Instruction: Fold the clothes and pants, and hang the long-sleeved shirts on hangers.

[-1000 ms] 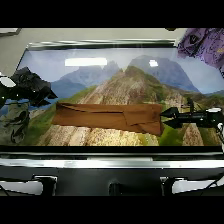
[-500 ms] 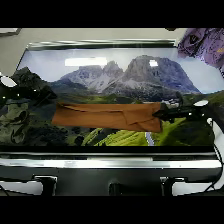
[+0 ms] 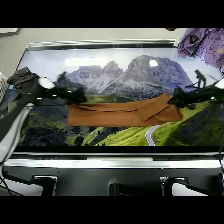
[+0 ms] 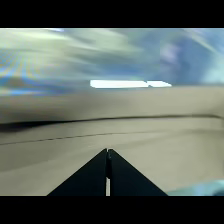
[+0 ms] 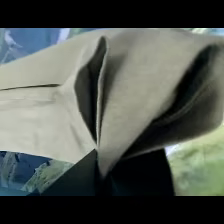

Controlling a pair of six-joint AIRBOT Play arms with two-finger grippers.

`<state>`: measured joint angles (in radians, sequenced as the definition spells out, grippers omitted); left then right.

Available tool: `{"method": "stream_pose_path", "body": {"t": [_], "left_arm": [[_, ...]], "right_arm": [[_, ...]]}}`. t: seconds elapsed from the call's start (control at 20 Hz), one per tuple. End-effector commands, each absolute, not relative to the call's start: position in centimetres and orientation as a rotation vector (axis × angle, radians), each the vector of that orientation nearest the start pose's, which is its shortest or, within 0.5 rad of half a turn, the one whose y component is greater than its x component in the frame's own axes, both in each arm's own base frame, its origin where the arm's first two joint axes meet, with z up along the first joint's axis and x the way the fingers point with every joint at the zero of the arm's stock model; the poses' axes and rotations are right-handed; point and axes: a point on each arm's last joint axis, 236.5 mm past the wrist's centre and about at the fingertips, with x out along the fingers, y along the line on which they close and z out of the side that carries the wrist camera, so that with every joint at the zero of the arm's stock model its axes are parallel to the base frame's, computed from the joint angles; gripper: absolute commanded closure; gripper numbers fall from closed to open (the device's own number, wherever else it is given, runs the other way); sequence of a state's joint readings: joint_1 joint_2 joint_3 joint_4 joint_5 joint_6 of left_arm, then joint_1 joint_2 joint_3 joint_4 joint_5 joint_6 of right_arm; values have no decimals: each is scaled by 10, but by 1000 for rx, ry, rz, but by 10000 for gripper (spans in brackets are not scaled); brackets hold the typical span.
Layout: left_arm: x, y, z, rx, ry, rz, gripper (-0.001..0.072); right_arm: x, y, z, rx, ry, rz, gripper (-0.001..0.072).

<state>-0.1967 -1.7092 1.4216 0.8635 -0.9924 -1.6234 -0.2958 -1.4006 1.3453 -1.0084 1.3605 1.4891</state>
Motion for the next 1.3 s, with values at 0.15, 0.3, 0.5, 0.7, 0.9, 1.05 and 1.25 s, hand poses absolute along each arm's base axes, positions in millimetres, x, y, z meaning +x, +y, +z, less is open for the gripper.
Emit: {"method": "stream_pose_path", "body": {"t": [0.15,0.3,0.5,0.7,0.9,1.05,1.25], "left_arm": [[416,-418,-45,-879,1289,-557,691],[387,-479,-54,-933,1344,-619,691],[365,-541,-57,-955,1378,-706,692],[355,-577,-62,-1012,1418,-711,692],[354,-575,-60,-1015,1450,-723,695],[365,-538,-53,-906,1499,-740,696],[416,-416,-28,-564,1448,-577,695]], "right_arm": [[386,-17,117,497,1238,75,685],[378,-20,140,462,1225,64,685],[379,-24,167,449,1179,49,685],[383,-25,187,442,1131,45,685],[382,-24,187,443,1133,46,685],[383,-18,188,464,1134,54,686],[388,26,189,464,1148,96,686]]}}
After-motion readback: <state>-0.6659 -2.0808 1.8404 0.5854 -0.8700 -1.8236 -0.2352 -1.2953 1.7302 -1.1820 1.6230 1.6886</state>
